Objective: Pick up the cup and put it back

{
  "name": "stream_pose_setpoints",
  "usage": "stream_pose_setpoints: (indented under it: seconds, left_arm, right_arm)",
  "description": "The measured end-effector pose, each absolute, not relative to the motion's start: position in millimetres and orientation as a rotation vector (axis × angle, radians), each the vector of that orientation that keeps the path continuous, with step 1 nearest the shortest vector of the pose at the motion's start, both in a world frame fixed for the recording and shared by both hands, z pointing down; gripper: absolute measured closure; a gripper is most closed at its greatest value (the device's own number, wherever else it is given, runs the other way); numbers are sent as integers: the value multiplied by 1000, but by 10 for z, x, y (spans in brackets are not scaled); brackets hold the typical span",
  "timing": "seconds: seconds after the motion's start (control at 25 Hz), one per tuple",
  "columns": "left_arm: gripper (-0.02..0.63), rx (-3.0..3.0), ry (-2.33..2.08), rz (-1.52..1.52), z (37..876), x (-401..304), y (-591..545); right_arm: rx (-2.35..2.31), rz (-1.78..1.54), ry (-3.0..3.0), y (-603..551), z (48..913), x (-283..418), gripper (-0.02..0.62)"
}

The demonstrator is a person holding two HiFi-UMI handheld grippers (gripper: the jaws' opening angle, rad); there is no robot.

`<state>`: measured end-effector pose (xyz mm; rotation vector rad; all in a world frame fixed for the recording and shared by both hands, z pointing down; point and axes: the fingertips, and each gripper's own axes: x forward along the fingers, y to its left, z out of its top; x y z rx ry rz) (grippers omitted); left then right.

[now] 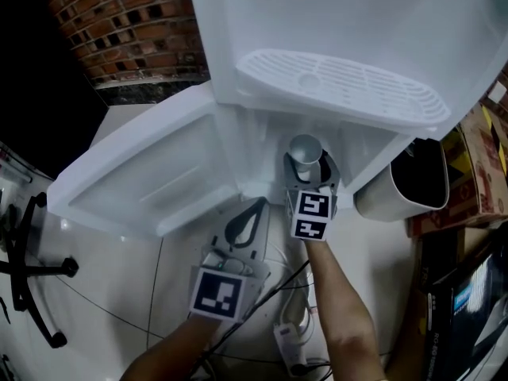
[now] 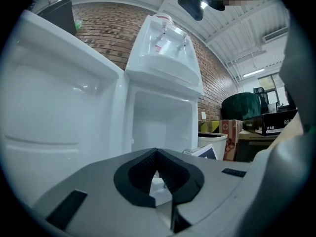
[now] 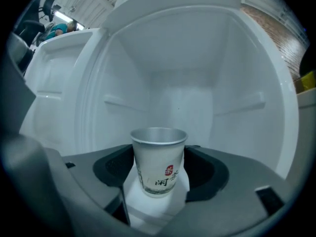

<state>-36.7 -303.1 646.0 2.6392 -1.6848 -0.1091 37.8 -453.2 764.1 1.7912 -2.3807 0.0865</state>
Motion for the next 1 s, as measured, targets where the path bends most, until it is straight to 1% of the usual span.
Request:
stream_pose_setpoints:
  seconds: [0.16, 0.24, 0.36, 0.44, 0.76, 0.8, 0.84, 0.88, 0.92, 0.96, 1.0]
  left_arm:
    - [606, 2646, -1686, -107, 6454, -366, -3044]
    - [606, 2648, -1685, -115, 6449, -354, -3043]
    - [606, 2655, -1681, -121, 6430, -325, -3033]
    - [606, 2657, -1678, -114, 6425, -319, -3029]
    - [606, 2653, -1685, -134, 6361, -290, -3018]
    - [606, 2659, -1682, -138, 6345, -269, -3013]
    - [606, 2669, -1678, -140, 6330, -246, -3006]
    - [606, 2681, -1672, -140, 6317, -226, -2997]
    - [606, 2693, -1666, -136, 6309, -210, -2988]
    - [606, 2703, -1661, -132, 6303, -200, -2980]
    - [606, 2710, -1658, -130, 6296, -193, -2971]
  right_arm:
    - [1774, 100, -2385, -4523, 7718, 334, 264]
    - [1745, 118, -2383, -4524, 7788, 308, 221]
    - [1721, 121, -2376, -4512, 7834, 309, 221]
    - [1726, 124, -2382, -4476, 7799, 330, 190]
    - [1844, 133, -2381, -3924, 7417, 547, 190]
    - [1850, 130, -2391, -3826, 7324, 544, 205]
    - [1850, 130, -2402, -3730, 7233, 536, 242]
    - [1843, 131, -2416, -3636, 7146, 519, 290]
    - [1832, 131, -2436, -3546, 7053, 493, 365]
    - [1824, 127, -2460, -3460, 6948, 462, 407]
    - [1819, 117, -2484, -3380, 6835, 433, 415]
